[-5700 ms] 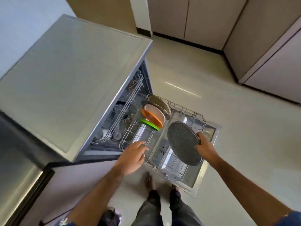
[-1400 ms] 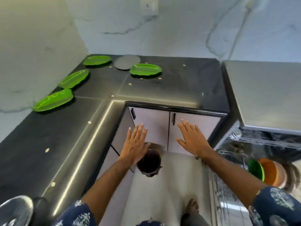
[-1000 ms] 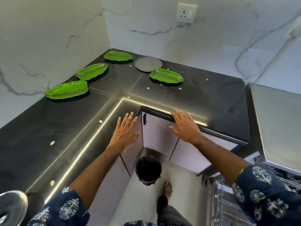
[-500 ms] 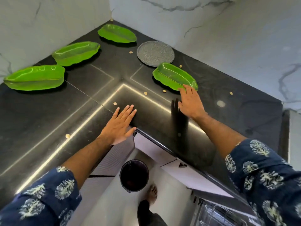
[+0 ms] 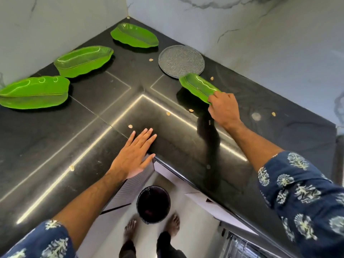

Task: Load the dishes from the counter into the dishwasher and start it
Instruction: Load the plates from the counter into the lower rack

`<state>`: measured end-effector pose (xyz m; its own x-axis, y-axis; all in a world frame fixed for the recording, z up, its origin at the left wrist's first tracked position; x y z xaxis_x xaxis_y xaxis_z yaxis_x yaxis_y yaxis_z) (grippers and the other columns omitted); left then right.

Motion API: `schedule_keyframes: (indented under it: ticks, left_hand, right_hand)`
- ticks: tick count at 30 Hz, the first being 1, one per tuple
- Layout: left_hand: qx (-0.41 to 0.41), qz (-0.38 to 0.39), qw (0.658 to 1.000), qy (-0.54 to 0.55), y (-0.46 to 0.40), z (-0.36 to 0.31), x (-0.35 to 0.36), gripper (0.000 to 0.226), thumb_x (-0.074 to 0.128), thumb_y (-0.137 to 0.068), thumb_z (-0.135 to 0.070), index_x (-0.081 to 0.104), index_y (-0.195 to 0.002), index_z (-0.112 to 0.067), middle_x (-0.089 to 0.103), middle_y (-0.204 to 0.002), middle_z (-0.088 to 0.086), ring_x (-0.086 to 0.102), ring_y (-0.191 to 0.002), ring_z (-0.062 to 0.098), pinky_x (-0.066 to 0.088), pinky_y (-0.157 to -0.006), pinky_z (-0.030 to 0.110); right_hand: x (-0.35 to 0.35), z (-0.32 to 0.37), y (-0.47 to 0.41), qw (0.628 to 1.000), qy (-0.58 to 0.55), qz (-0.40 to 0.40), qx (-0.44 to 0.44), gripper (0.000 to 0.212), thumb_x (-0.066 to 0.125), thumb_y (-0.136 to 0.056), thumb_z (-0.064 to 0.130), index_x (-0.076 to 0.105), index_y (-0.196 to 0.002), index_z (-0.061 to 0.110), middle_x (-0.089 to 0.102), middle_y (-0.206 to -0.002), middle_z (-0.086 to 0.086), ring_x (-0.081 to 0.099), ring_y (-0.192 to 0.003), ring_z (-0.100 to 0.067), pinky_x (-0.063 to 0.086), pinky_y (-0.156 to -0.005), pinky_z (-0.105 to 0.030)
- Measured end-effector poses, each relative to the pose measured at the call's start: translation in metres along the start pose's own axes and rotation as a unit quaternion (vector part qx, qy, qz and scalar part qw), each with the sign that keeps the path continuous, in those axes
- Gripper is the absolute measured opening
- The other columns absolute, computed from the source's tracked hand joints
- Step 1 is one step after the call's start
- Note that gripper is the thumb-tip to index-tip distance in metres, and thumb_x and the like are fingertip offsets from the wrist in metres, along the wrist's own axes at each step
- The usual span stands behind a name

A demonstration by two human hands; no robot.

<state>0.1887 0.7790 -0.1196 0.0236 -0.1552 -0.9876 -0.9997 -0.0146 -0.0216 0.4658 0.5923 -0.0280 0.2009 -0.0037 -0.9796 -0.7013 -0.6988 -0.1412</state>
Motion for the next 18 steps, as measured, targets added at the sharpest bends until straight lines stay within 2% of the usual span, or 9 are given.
schedule_keyframes:
  ticks: [5, 7, 8, 9, 11, 14, 15, 16, 18]
  left_hand:
    - [0.012, 0.022, 0.999, 0.026, -0.001, -0.001, -0.002, 0.081, 0.020, -0.097, -0.073, 0.010, -0.161, -0.023, 0.000, -0.168, -0.002, -0.007, -0.155, 0.012, 0.003, -0.126, 0.050]
    - [-0.013, 0.027, 0.990, 0.135, -0.004, 0.000, -0.009, 0.082, 0.019, -0.094, -0.075, 0.016, -0.160, -0.026, 0.005, -0.167, -0.006, -0.004, -0.155, 0.010, -0.003, -0.126, 0.045]
    - [-0.031, 0.033, 0.973, 0.228, -0.007, -0.002, -0.015, 0.083, 0.022, -0.092, -0.075, 0.022, -0.159, -0.026, 0.013, -0.167, -0.006, 0.001, -0.155, 0.010, -0.003, -0.126, 0.041]
    - [-0.050, 0.042, 0.936, 0.345, -0.009, -0.007, -0.021, 0.082, 0.030, -0.090, -0.074, 0.027, -0.157, -0.026, 0.023, -0.164, -0.004, 0.011, -0.154, 0.011, 0.001, -0.125, 0.036]
    - [-0.074, 0.069, 0.803, 0.587, -0.012, -0.035, -0.036, 0.076, 0.047, -0.088, -0.065, 0.031, -0.153, -0.029, 0.042, -0.155, -0.003, 0.037, -0.145, 0.016, 0.024, -0.121, 0.033]
    - [-0.100, 0.130, 0.622, 0.766, -0.015, -0.098, -0.050, 0.067, 0.057, -0.087, -0.054, 0.040, -0.146, -0.027, 0.062, -0.132, -0.002, 0.067, -0.116, 0.027, 0.057, -0.088, 0.046]
    - [-0.105, 0.153, 0.585, 0.789, -0.013, -0.120, -0.050, 0.063, 0.060, -0.087, -0.051, 0.047, -0.141, -0.022, 0.067, -0.125, 0.004, 0.070, -0.109, 0.030, 0.059, -0.078, 0.048]
    - [-0.102, 0.174, 0.574, 0.794, -0.008, -0.145, -0.049, 0.057, 0.063, -0.088, -0.046, 0.053, -0.136, -0.017, 0.070, -0.119, 0.008, 0.071, -0.104, 0.031, 0.059, -0.073, 0.047]
    - [-0.100, 0.180, 0.588, 0.782, 0.003, -0.186, -0.044, 0.044, 0.066, -0.085, -0.028, 0.060, -0.124, -0.010, 0.072, -0.105, 0.012, 0.071, -0.090, 0.028, 0.059, -0.067, 0.041]
  right_hand:
    - [-0.065, 0.003, 0.041, 0.986, -0.092, -0.119, 0.071, 0.016, 0.062, -0.082, 0.021, 0.069, -0.097, 0.018, 0.060, -0.096, -0.001, 0.055, -0.091, -0.025, 0.033, -0.077, -0.037]
    - [-0.084, 0.015, 0.081, 0.974, -0.125, -0.161, 0.094, 0.014, 0.065, -0.081, 0.020, 0.069, -0.094, 0.019, 0.059, -0.092, 0.000, 0.054, -0.089, -0.023, 0.032, -0.075, -0.035]
    - [-0.093, 0.025, 0.107, 0.969, -0.137, -0.178, 0.105, 0.013, 0.065, -0.081, 0.020, 0.069, -0.093, 0.019, 0.058, -0.092, 0.001, 0.054, -0.088, -0.023, 0.034, -0.075, -0.035]
    - [-0.100, 0.035, 0.133, 0.964, -0.146, -0.192, 0.114, 0.012, 0.064, -0.082, 0.021, 0.069, -0.093, 0.020, 0.058, -0.092, 0.001, 0.055, -0.087, -0.022, 0.036, -0.075, -0.036]
    - [-0.112, 0.058, 0.191, 0.956, -0.151, -0.214, 0.132, 0.011, 0.062, -0.084, 0.022, 0.068, -0.093, 0.020, 0.057, -0.092, 0.003, 0.056, -0.087, -0.022, 0.038, -0.076, -0.037]
    - [-0.121, 0.096, 0.275, 0.955, -0.134, -0.219, 0.152, 0.013, 0.066, -0.083, 0.018, 0.070, -0.095, 0.022, 0.061, -0.095, 0.004, 0.058, -0.090, -0.024, 0.041, -0.078, -0.040]
    - [-0.122, 0.110, 0.298, 0.958, -0.122, -0.211, 0.151, 0.014, 0.068, -0.083, 0.017, 0.070, -0.097, 0.022, 0.062, -0.096, 0.003, 0.059, -0.090, -0.025, 0.042, -0.078, -0.042]
    - [-0.124, 0.122, 0.326, 0.962, -0.108, -0.199, 0.155, 0.015, 0.068, -0.084, 0.017, 0.071, -0.098, 0.022, 0.062, -0.097, 0.002, 0.059, -0.090, -0.026, 0.043, -0.078, -0.043]
    - [-0.126, 0.140, 0.371, 0.968, -0.088, -0.166, 0.165, 0.013, 0.065, -0.087, 0.019, 0.071, -0.099, 0.020, 0.063, -0.097, 0.000, 0.059, -0.086, -0.028, 0.042, -0.079, -0.042]
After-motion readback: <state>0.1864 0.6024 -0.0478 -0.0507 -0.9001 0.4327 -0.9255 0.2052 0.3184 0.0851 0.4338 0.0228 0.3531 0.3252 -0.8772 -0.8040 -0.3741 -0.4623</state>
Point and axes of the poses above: each hand's wrist, its own y-axis away from the middle knuckle, its own x-axis out of the palm, z = x × y, the point moved 6 cm from there along -y, towards the middle knuckle
